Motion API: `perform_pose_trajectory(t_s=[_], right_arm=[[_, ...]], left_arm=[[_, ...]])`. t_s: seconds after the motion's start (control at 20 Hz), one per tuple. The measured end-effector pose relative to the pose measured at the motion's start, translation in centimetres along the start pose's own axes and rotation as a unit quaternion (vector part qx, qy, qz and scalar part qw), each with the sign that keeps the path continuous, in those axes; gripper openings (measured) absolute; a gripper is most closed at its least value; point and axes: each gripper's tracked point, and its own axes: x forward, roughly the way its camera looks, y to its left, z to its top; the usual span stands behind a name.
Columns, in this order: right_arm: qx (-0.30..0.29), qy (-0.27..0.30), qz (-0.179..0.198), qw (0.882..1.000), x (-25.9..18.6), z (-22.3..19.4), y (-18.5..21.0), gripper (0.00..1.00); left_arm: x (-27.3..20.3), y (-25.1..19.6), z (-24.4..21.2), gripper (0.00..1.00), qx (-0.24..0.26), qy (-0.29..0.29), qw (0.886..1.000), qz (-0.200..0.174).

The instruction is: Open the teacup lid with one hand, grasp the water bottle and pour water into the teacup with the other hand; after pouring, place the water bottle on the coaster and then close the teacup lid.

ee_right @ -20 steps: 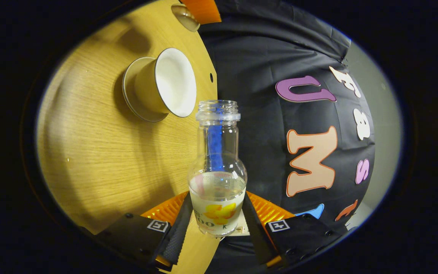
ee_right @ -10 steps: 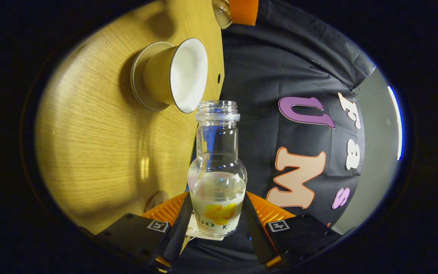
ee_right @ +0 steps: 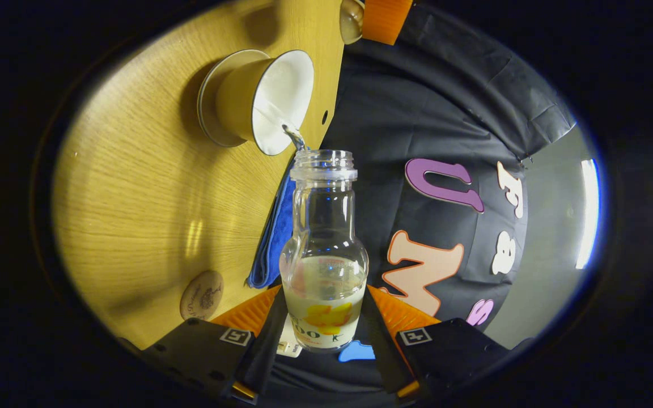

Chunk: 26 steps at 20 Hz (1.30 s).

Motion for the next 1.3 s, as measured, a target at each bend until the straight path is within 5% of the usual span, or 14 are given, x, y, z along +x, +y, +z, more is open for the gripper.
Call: perform_pose_trajectory(t_s=[0.9,1.3], right_arm=[[-0.092,-0.027,-0.099,0.99,-0.6,0.8,-4.4,0.78],[0.056,-0.017,-0.014,0.998,-0.2,0.9,-1.3,0.81]], left_arm=[[0.0,-0.2,0.1,0.28,0.0,0.0,1.0,0.0],[0.1,-0.2,0.1,0.28,0.001,0.0,1.0,0.001]])
